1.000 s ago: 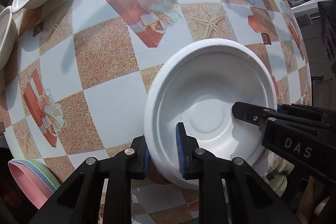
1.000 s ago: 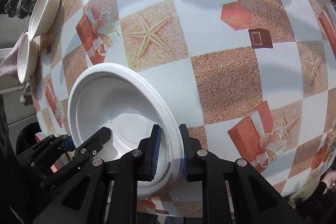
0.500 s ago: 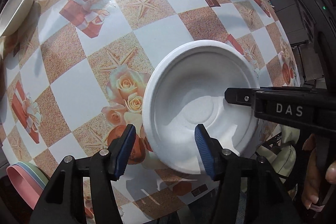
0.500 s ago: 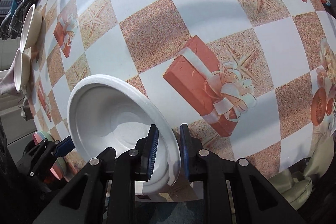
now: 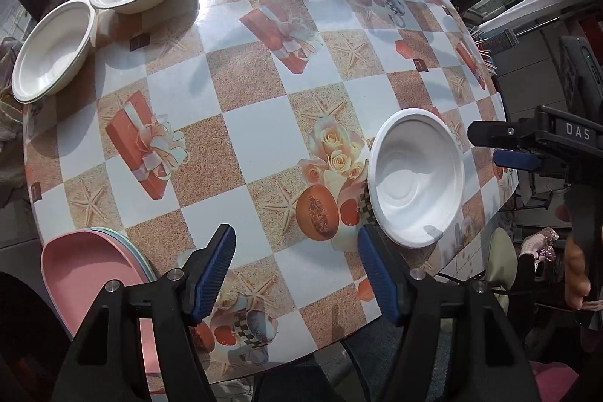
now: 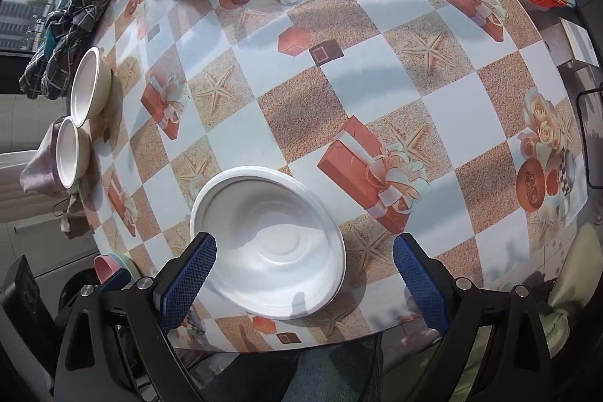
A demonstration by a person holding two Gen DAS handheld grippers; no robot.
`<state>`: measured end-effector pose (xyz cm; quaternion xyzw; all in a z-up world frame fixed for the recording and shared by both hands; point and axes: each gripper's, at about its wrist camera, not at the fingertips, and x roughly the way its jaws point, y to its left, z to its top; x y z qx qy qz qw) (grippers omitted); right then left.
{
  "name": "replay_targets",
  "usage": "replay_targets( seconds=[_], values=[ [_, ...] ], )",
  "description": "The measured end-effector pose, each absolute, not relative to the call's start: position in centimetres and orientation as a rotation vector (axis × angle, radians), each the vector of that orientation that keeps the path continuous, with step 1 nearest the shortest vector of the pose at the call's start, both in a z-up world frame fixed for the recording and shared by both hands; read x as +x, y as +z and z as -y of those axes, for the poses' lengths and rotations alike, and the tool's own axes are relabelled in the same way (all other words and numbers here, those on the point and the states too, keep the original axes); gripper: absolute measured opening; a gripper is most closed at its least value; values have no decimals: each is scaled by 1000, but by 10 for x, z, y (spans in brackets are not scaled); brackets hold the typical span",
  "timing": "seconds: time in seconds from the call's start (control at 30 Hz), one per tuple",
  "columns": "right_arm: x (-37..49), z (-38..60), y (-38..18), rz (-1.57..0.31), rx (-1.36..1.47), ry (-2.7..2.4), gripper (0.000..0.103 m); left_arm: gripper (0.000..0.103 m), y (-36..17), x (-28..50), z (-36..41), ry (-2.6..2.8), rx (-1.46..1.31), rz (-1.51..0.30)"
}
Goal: Organize plates and bowls
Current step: 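Move both open grippers toward the remaining white bowls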
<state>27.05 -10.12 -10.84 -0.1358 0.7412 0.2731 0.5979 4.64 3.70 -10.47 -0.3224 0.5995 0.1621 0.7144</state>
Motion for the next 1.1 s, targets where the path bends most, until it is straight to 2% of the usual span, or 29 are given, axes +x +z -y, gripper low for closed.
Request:
replay_targets(
  seconds=[0.3,0.57,0.77,0.9,1.1],
  values=[
    [220,-14,-82,-1674,-406,838,96,72,-66,43,-101,531,-744,-1206],
    [226,-101,-83,-1628,-405,866,96,72,-47,55,-188,725,-754,-1108],
    [237,-154,-97,-1566,-452,837,96,72,-66,75,-248,825,-763,-1118],
    [241,-177,-121,-1596,-448,845,96,72,-87,87,-279,870,-765,-1131],
    [244,-202,-157,-1627,-460,880,96,72,-122,116,-309,878,-607,-1261]
  ],
)
